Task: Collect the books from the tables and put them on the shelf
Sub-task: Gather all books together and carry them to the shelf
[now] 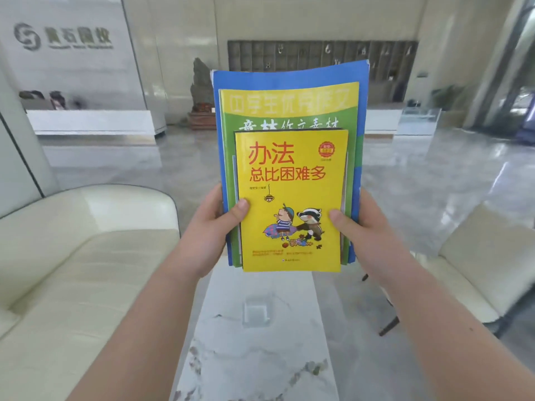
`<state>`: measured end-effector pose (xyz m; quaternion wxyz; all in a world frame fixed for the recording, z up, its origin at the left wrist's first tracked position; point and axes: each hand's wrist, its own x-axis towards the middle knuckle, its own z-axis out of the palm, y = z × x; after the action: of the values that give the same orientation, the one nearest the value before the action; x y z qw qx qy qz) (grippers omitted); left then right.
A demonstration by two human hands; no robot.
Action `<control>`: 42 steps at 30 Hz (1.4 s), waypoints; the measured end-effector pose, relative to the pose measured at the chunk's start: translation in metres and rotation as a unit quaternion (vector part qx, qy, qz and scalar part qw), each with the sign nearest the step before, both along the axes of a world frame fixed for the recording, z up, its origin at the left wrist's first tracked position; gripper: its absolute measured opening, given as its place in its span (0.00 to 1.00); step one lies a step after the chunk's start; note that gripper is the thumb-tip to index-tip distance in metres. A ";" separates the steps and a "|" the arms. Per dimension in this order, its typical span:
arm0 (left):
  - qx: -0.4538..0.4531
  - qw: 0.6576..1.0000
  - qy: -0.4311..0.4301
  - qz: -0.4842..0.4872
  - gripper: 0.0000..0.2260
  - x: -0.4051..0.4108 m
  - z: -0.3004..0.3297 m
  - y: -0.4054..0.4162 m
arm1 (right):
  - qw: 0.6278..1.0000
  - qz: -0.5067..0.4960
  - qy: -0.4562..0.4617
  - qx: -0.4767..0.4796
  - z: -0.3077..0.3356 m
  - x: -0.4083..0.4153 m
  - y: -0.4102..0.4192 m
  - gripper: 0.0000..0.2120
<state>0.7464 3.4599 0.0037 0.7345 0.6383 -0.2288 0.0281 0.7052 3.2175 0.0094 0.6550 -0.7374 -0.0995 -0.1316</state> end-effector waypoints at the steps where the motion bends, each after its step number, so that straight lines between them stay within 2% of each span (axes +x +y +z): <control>1: -0.001 1.000 -0.005 -0.009 0.18 -0.001 0.008 0.000 | 1.000 -0.010 -0.007 0.000 0.007 -0.007 0.001 0.14; 4: -0.005 1.000 -0.013 -0.028 0.20 0.001 0.022 0.002 | 0.999 -0.040 -0.026 0.019 0.017 -0.021 0.008 0.15; 8: -0.003 0.999 -0.010 -0.046 0.19 0.007 0.029 0.004 | 0.996 -0.058 -0.025 0.066 0.019 -0.032 0.018 0.14; 13: -0.004 0.996 -0.014 -0.082 0.17 0.019 0.030 -0.005 | 0.991 -0.112 -0.027 0.071 0.012 -0.043 0.018 0.14; 17: -0.002 0.993 -0.023 -0.119 0.12 0.019 0.021 -0.036 | 0.985 -0.160 -0.022 0.067 0.002 -0.057 0.001 0.15; 22: 0.011 0.987 -0.008 -0.158 0.14 0.012 0.006 -0.091 | 0.975 -0.201 -0.015 0.088 -0.013 -0.083 -0.039 0.13; 28: 0.036 0.981 -0.005 -0.191 0.15 -0.009 -0.006 -0.193 | 0.962 -0.254 0.000 0.103 -0.027 -0.120 -0.130 0.16; 33: 0.035 0.979 0.000 -0.201 0.14 -0.034 -0.024 -0.314 | 0.959 -0.272 -0.001 0.080 -0.043 -0.149 -0.251 0.16; 37: 0.013 0.983 0.013 -0.185 0.16 -0.052 -0.033 -0.413 | 0.963 -0.260 0.006 0.067 -0.041 -0.161 -0.350 0.16; 42: -0.009 0.987 0.029 -0.158 0.17 -0.056 -0.018 -0.498 | 0.971 -0.228 0.021 0.066 -0.016 -0.153 -0.444 0.15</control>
<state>0.6903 2.9616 -0.0139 0.7418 0.5879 -0.3052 -0.1049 0.5527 2.7737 -0.0067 0.6567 -0.6985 0.0942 -0.2682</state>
